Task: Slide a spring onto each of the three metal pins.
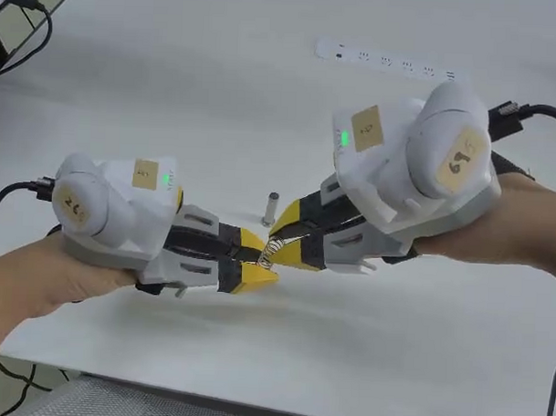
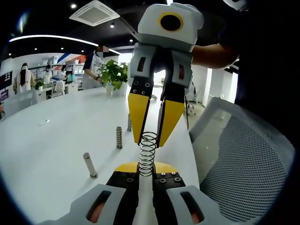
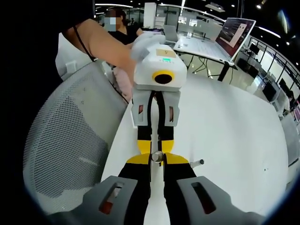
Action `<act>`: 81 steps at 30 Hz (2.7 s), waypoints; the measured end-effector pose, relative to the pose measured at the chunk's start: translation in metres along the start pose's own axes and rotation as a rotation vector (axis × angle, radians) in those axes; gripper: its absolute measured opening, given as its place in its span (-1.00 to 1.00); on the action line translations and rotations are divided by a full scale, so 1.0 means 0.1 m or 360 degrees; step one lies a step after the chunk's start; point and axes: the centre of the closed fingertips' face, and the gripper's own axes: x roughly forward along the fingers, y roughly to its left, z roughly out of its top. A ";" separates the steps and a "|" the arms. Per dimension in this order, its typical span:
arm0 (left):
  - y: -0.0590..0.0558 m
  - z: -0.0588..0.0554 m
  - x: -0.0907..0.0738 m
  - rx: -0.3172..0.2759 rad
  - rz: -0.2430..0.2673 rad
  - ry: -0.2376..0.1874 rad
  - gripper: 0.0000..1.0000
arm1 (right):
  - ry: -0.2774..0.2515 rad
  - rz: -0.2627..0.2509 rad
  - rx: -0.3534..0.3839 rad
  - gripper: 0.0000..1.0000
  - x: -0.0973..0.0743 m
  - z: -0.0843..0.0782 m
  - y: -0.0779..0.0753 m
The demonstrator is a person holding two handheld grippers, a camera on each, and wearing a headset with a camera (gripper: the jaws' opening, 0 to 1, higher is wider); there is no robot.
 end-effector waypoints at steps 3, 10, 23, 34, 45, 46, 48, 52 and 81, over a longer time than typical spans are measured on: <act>0.01 0.01 0.00 -0.0005 0.0012 -0.0012 -0.96 | 0.0010 0.0001 -0.0013 -0.88 0.00 0.02 0.00; 0.04 0.02 -0.02 -0.0051 0.0038 -0.0016 -0.93 | 0.0017 -0.0003 -0.0037 -0.88 0.00 0.04 -0.01; 0.13 -0.03 -0.15 -0.0116 0.0110 -0.0039 -0.67 | 0.0017 -0.0036 -0.0054 -0.88 0.00 0.08 -0.06; 0.22 -0.07 -0.27 -0.0168 0.0203 -0.0053 -0.44 | 0.0032 -0.0047 -0.0044 -0.88 0.00 0.05 -0.08; 0.32 -0.16 -0.37 -0.0188 0.0318 -0.0045 0.02 | 0.0047 -0.0072 -0.0024 -0.87 -0.02 0.00 -0.11; 0.33 -0.17 -0.39 -0.0189 0.0336 -0.0039 0.07 | 0.0049 -0.0072 -0.0022 -0.87 -0.02 0.00 -0.11; 0.38 -0.18 -0.44 -0.0196 0.0385 -0.0055 0.18 | 0.0053 -0.0076 -0.0022 -0.87 -0.02 -0.01 -0.11; 0.42 -0.20 -0.49 -0.0216 0.0421 -0.0066 0.37 | 0.0062 -0.0082 -0.0014 -0.87 -0.03 -0.04 -0.12; 0.47 -0.33 -0.63 -0.0278 0.0517 -0.0073 0.95 | 0.0126 -0.0099 -0.0038 -0.87 -0.11 -0.06 -0.26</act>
